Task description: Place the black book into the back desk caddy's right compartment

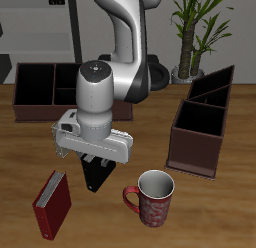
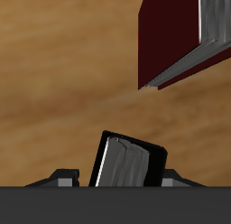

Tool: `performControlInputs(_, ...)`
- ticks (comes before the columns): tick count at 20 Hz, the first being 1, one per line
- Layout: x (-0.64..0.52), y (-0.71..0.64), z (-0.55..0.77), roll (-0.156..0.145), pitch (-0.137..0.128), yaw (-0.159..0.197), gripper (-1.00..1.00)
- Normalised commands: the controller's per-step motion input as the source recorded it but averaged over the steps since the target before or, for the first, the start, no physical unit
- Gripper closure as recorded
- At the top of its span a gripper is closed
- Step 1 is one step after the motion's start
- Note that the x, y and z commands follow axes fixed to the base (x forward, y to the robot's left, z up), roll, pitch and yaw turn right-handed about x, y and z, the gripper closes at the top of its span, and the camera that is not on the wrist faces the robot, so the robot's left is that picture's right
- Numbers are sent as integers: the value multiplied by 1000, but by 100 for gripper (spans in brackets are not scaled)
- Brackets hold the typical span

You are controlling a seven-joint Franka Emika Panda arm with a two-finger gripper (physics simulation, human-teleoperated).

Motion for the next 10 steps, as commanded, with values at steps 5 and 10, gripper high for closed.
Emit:
performControlInputs(5, -42, -85, 89, -11, -3, -8, 100)
performControlInputs(10, -137, -32, 387, 3, -40, 13, 100)
